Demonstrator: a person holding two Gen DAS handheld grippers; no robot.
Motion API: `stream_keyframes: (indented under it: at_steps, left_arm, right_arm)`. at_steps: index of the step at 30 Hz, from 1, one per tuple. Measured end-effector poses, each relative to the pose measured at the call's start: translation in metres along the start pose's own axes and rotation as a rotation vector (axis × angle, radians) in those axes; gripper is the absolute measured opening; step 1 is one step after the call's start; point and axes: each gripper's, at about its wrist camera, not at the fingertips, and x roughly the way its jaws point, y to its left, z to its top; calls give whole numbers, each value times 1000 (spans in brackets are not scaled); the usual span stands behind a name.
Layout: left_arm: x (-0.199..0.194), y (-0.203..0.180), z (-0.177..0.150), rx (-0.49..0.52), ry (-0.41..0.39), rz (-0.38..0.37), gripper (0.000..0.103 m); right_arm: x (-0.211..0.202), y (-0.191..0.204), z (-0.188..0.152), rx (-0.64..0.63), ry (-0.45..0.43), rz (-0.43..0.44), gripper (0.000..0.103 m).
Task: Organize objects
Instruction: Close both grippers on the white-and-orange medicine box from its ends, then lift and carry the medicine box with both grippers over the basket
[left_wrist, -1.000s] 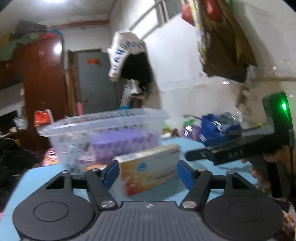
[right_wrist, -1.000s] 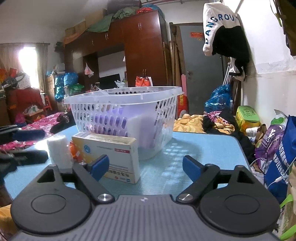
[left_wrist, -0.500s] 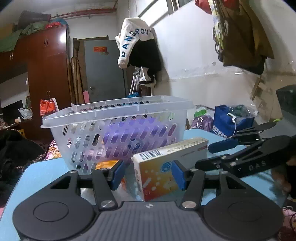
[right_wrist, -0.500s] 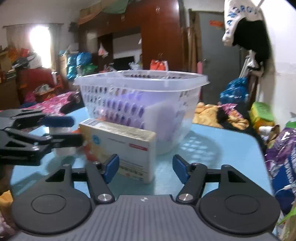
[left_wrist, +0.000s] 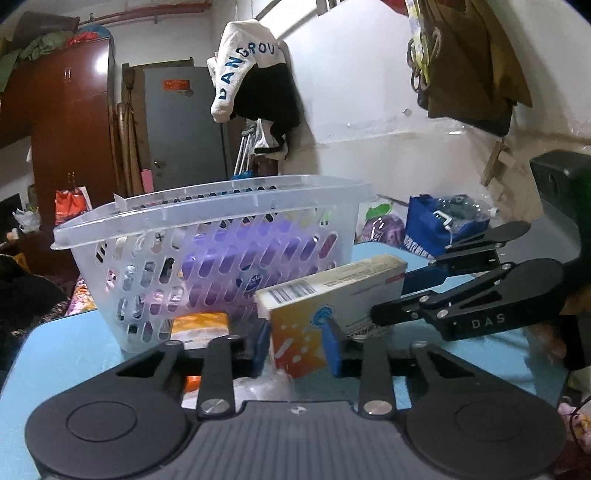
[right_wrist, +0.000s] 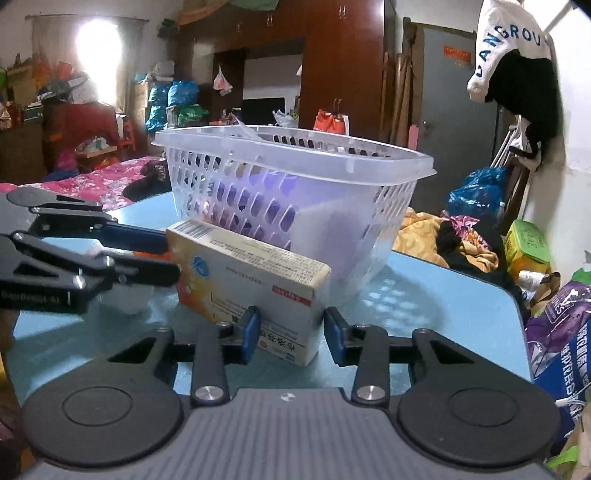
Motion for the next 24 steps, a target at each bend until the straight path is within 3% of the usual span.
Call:
stream_keyframes:
  at_steps: [14, 24]
  left_arm:
    - [-56, -28, 3, 100, -197, 31, 31]
    - [-65, -25, 5, 109, -215, 28, 31]
  right_arm:
    - [-47, 24, 5, -67, -153, -70, 37]
    - [-51, 31, 12, -89, -178, -75, 36]
